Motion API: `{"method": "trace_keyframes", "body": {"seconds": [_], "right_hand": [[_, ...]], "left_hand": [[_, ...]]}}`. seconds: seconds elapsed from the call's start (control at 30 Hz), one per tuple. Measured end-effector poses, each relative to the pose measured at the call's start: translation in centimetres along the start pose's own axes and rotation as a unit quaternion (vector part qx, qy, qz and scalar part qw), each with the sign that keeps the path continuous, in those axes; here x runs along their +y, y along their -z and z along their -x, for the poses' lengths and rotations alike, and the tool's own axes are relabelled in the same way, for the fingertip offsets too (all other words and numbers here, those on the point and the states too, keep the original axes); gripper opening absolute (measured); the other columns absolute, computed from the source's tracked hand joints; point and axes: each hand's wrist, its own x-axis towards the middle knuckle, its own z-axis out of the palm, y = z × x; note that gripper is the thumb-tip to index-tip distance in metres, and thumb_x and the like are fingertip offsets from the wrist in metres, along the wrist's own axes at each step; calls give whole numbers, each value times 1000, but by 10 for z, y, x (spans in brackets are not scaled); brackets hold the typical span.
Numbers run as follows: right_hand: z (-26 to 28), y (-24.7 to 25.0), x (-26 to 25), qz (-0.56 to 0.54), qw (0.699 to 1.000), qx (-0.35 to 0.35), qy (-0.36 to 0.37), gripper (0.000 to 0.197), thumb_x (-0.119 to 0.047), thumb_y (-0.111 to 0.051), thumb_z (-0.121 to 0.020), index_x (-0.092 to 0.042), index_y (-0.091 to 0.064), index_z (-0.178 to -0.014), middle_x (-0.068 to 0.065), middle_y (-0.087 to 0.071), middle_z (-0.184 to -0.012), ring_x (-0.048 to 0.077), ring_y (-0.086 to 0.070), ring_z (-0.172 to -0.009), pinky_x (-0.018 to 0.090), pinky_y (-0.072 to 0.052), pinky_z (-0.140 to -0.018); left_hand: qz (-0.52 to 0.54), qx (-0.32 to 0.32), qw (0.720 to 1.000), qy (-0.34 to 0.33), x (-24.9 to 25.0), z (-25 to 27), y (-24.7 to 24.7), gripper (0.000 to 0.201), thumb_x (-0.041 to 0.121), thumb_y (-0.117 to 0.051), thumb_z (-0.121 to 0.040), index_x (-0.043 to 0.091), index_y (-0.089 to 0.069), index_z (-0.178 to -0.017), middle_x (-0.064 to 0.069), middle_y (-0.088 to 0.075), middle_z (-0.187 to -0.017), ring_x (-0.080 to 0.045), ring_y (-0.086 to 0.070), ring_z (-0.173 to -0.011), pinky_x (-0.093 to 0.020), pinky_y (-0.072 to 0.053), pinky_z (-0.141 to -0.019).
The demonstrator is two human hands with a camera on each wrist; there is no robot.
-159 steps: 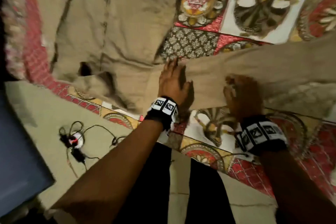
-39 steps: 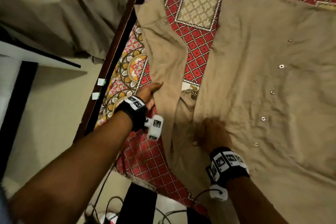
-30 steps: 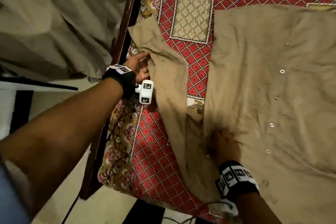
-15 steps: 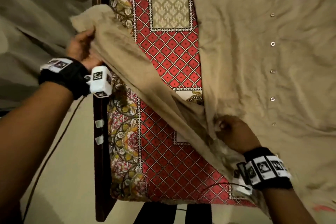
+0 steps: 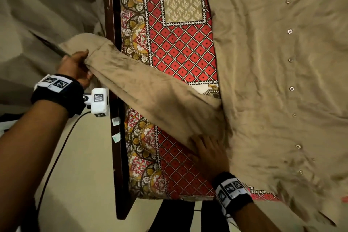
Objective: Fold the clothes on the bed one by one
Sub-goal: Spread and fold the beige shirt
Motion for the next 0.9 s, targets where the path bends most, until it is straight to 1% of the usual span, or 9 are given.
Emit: {"method": "trace_keyframes", "body": {"seconds": [0.2, 0.3, 0.4, 0.5, 0.57, 0.67, 0.73, 0.8, 0.9], "right_hand": [[25, -35, 10, 22, 993, 109, 40, 26, -25, -52, -85, -15, -75, -92, 5, -69, -87, 28, -67, -73, 33, -52, -63], [29, -35, 9, 11, 991, 127, 47, 24, -23, -55, -85, -15, -76, -91, 5, -69, -85, 28, -67, -72, 32, -54, -61], [31, -33, 10, -16, 992, 116, 46, 26, -33, -54, -93, -19, -76, -88, 1, -69, -86, 24, -66, -77, 31, -53, -62], [22, -30, 13, -44, 988, 134, 58, 33, -39, -53, -99, -16, -76, -90, 3, -70, -92, 25, -64, -86, 36, -54, -70], [5, -29, 12, -33, 983, 163, 72, 32, -27, -51, -95, -10, -77, -104, 10, -73, -109, 31, -68, -100, 43, -59, -81], [-40, -26, 3, -29, 978, 165, 124, 44, -12, -44, -91, 1, -66, -127, 17, -64, -134, 34, -60, -126, 45, -48, -105], [-71, -24, -10, -28, 982, 136, 131, 46, -5, -48, -92, 4, -58, -136, 20, -56, -143, 36, -51, -136, 47, -42, -113], [-92, -22, -21, -33, 987, 100, 119, 53, -9, -61, -93, 4, -50, -143, 22, -47, -150, 39, -44, -141, 54, -37, -116], [-99, -22, -25, 21, 994, 69, 86, 73, -47, -51, -101, -1, -32, -155, 18, -28, -163, 34, -28, -151, 53, -27, -122]], "left_hand": [[0, 21, 1000, -13, -6, -6, 10, 16, 2, -57, -88, 17, -56, -94, 2, -69, -73, -12, -68, -68, -26, -60, -69], [-2, 57, 998, -10, -8, -14, 27, 16, 4, -56, -91, 19, -60, -91, 1, -72, -79, -15, -71, -73, -33, -61, -76], [-161, 129, 978, -45, -1, -15, 42, 22, 20, -54, -97, 25, -48, -76, 12, -54, -75, -7, -57, -63, -22, -56, -58], [-446, 218, 818, -290, 1, 8, 39, 19, 25, -54, -93, 37, -44, -103, 8, -55, -105, -9, -57, -90, -12, -43, -83], [-545, 107, 682, -475, -16, 25, 25, 36, 21, -51, -91, 30, -51, -125, -10, -57, -132, -26, -54, -122, -25, -37, -107], [-725, -79, 486, -482, -55, 37, 2, 46, 25, -44, -99, 15, -44, -144, -12, -33, -158, -34, -28, -146, -44, -24, -118], [-773, -100, 462, -423, -78, 29, -1, 59, 40, -31, -101, 17, -28, -155, -7, -15, -166, -30, -12, -152, -47, -16, -121], [-773, -98, 491, -390, -91, 15, 7, 68, 49, -20, -100, 15, -15, -159, -6, -4, -167, -29, -1, -153, -48, -11, -124], [-750, -95, 525, -391, -98, 5, 12, 73, 47, -25, -101, 5, -7, -158, -14, 0, -166, -25, 9, -151, -42, -5, -125]]}}
